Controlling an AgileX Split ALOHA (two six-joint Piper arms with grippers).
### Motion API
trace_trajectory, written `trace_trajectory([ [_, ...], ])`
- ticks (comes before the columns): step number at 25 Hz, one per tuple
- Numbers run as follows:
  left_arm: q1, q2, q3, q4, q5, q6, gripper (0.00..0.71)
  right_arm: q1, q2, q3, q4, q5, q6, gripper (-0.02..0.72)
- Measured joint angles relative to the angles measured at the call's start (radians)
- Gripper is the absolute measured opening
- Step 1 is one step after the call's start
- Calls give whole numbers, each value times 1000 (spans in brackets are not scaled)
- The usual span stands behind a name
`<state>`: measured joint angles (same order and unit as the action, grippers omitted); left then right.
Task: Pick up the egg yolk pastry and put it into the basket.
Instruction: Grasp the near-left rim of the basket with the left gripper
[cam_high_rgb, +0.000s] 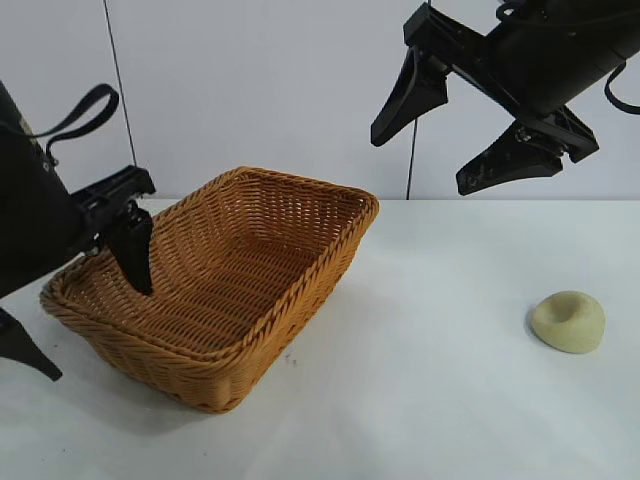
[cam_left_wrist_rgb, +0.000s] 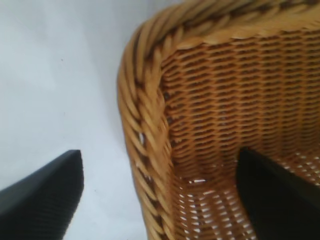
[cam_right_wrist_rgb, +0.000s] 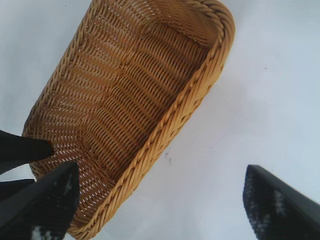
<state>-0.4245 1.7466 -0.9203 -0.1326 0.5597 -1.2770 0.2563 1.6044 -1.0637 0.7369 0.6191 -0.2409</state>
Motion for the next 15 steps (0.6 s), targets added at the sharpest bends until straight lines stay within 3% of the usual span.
trace_trajectory([
  [15, 0, 68, 1, -9, -60, -1, 596, 0, 0, 0, 0, 0, 0, 637],
])
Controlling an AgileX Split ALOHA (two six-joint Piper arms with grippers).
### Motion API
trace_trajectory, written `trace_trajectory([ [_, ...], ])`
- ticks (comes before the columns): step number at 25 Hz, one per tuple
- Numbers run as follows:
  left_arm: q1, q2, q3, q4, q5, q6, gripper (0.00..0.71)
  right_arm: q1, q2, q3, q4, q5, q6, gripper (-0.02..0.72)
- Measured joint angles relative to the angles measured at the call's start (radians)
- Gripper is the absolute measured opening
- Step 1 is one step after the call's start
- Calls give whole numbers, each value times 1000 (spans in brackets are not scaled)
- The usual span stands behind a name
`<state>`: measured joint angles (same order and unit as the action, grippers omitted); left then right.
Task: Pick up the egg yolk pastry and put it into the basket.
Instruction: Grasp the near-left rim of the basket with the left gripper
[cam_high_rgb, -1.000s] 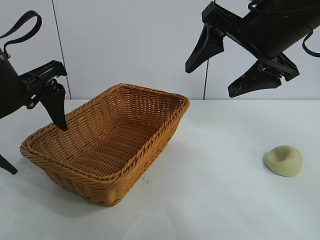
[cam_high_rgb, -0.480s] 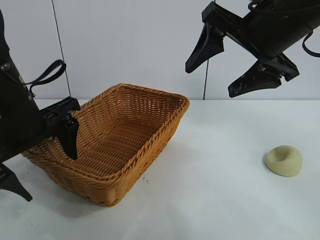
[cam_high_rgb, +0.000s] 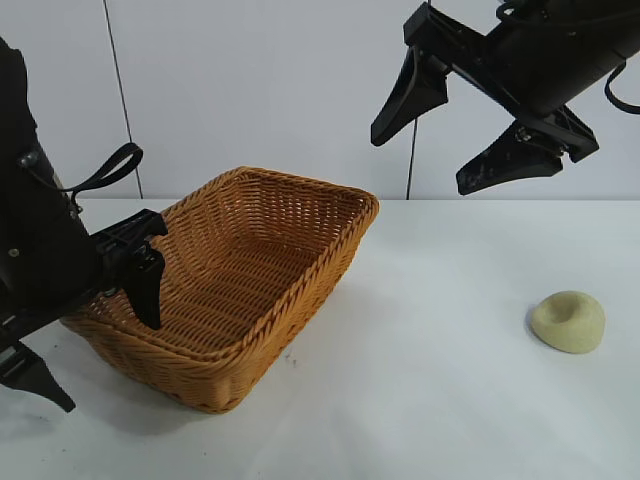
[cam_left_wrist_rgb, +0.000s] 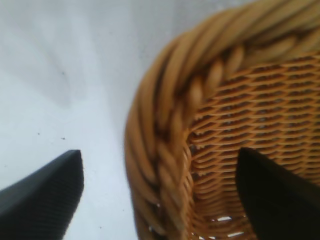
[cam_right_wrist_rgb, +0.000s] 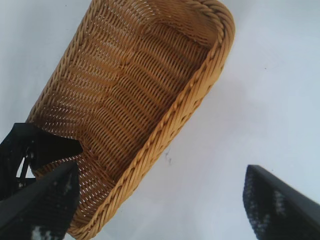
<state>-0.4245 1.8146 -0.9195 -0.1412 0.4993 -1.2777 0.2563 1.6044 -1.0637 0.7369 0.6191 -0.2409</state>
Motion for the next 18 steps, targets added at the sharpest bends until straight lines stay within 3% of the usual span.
trace_trajectory([
  [8, 0, 20, 0, -14, -27, 0, 518, 0, 0, 0, 0, 0, 0, 637],
  [11, 0, 20, 0, -20, -10, 0, 417, 0, 0, 0, -1, -2, 0, 637],
  [16, 0, 20, 0, -23, -5, 0, 162, 0, 0, 0, -1, -2, 0, 637],
  [18, 0, 20, 0, -33, -7, -7, 112, 0, 0, 0, -1, -2, 0, 637],
])
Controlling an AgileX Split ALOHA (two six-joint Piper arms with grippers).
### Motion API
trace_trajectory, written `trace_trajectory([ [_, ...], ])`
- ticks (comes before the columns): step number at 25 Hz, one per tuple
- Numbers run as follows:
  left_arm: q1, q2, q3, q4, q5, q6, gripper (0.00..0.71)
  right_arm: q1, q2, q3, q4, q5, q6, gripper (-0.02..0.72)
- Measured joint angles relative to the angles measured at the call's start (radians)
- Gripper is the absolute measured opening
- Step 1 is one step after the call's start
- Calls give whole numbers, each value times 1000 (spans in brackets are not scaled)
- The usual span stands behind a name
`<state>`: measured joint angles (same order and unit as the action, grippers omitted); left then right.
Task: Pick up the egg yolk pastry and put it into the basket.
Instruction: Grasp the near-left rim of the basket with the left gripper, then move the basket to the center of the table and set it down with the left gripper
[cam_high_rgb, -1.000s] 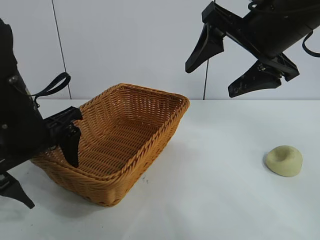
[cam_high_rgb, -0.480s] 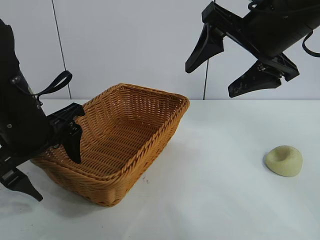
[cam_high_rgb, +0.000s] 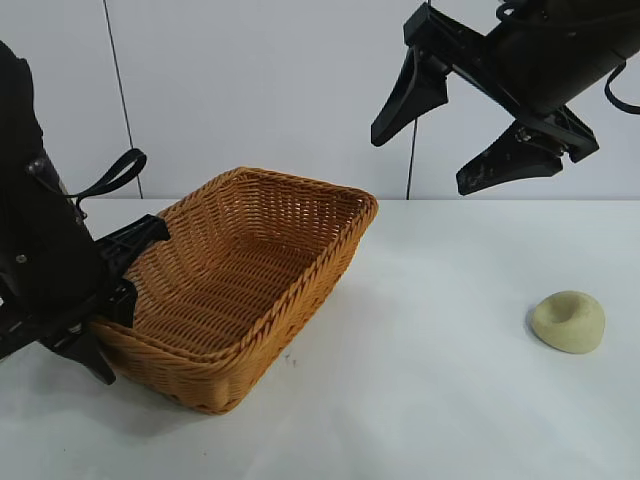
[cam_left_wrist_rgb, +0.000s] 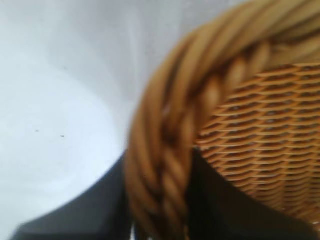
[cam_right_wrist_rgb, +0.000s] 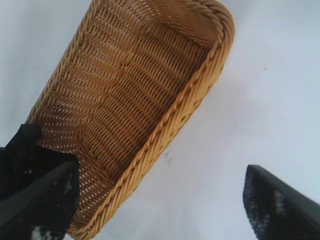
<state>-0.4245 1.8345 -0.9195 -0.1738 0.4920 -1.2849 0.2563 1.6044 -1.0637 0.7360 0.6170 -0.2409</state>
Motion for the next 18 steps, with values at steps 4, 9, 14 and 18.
trace_trajectory([
  [4, 0, 0, -1, -3, -8, -5, 88, 0, 0, 0, 0, 0, 0, 637],
  [9, 0, 0, -50, -4, 61, 49, 88, 0, 0, 0, 0, 1, 0, 637],
  [14, 27, 0, -156, -57, 166, 258, 86, 0, 0, 0, 0, 1, 0, 637],
  [18, 91, 1, -227, -109, 229, 459, 85, 0, 0, 0, 0, 1, 0, 637],
])
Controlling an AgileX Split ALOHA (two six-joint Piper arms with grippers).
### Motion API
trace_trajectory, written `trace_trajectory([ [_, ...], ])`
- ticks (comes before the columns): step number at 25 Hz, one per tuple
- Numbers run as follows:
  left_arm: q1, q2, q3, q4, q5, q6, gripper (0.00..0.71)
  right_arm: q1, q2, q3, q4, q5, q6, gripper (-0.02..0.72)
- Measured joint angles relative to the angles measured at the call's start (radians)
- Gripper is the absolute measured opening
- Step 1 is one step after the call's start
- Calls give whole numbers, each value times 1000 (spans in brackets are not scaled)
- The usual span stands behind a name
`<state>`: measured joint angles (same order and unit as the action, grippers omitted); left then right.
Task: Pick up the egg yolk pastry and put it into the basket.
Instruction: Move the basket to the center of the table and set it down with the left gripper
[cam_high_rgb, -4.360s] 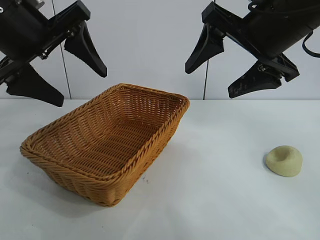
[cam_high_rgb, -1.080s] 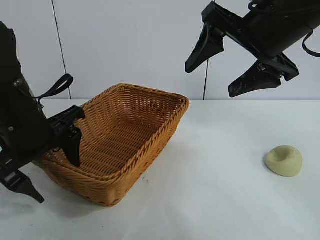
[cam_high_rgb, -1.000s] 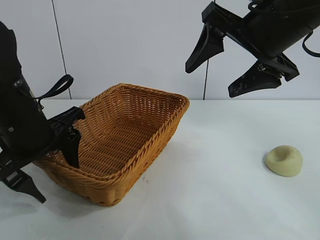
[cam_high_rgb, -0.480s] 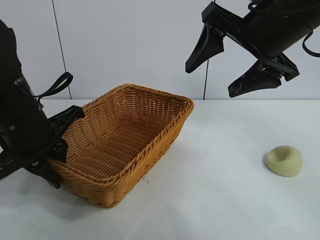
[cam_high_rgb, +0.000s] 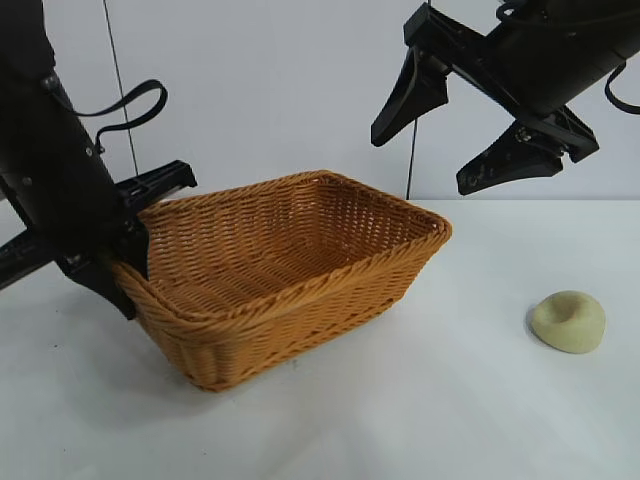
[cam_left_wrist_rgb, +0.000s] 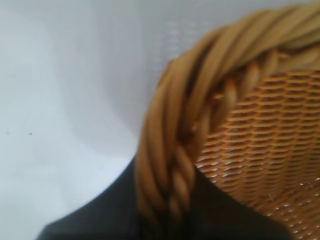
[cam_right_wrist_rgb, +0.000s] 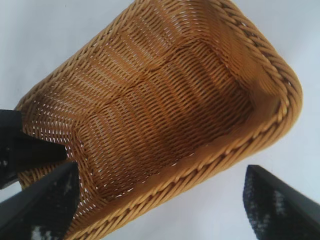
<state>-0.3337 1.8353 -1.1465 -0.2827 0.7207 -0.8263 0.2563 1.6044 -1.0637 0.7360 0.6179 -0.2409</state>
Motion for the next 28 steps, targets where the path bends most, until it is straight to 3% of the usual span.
trace_trajectory([
  [10, 142, 44, -93, -94, 130, 416, 85, 0, 0, 0, -2, 3, 0, 637],
  [18, 130, 138, -229, -132, 255, 646, 85, 0, 0, 0, -2, 2, 0, 637],
  [28, 105, 227, -284, -135, 259, 732, 85, 0, 0, 0, -2, 5, 0, 637],
])
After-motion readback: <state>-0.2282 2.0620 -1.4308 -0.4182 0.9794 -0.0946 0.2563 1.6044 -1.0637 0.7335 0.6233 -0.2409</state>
